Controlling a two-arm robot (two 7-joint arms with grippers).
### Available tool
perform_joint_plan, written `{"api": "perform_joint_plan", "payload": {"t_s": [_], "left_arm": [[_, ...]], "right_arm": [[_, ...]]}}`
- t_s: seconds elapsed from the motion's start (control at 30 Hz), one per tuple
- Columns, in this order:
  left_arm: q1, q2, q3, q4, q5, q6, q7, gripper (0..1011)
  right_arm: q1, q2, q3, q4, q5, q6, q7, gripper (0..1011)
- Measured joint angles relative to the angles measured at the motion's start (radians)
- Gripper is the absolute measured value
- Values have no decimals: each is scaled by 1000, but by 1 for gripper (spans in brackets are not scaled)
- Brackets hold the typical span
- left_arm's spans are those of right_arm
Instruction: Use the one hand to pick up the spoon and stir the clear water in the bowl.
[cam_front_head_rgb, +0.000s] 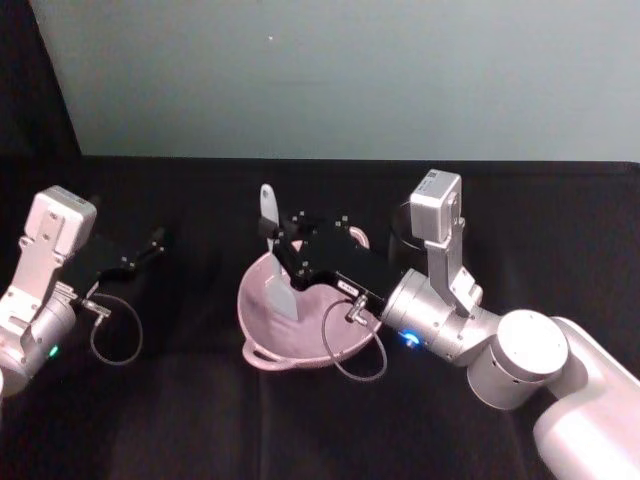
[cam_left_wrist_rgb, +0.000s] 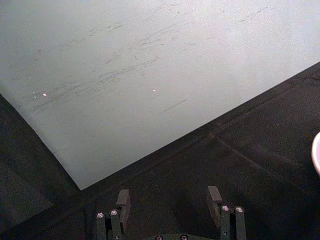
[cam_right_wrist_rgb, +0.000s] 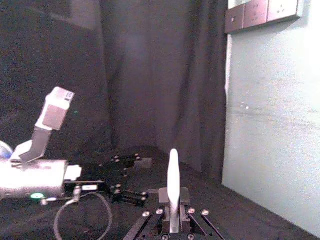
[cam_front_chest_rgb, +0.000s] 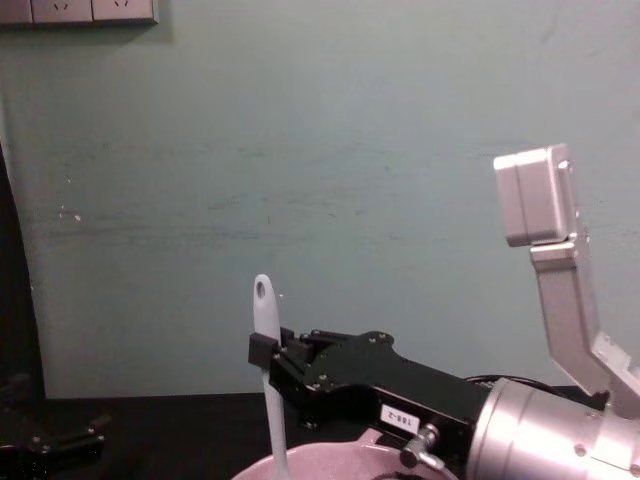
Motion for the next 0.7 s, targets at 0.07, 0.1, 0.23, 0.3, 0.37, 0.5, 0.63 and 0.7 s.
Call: {"api": "perform_joint_plan", "payload": {"t_s": [0.07,0.1,0.23,0.3,0.37,0.5,0.63,0.7], "left_arm": [[0,0,0,0,0,0,0,1011],[0,0,0,0,0,0,0,1011],[0,0,0,0,0,0,0,1011],[0,0,0,0,0,0,0,1011],[0,0,0,0,0,0,0,1011],[0,0,0,0,0,0,0,1011],[0,0,0,0,0,0,0,1011],[0,0,0,0,0,0,0,1011]], "right_arm": [[11,-15,4,26,-13,-24,-12,110],[14,-20,7,37,-17,-31,-17,110],[29,-40,25,80,-41,-64,-41,110],[32,-42,32,87,-48,-72,-49,111],[34,-43,40,94,-53,-78,-55,110],[37,-41,62,102,-69,-83,-71,110],[31,-31,76,97,-80,-83,-75,110],[23,-23,83,86,-85,-78,-77,110]]}}
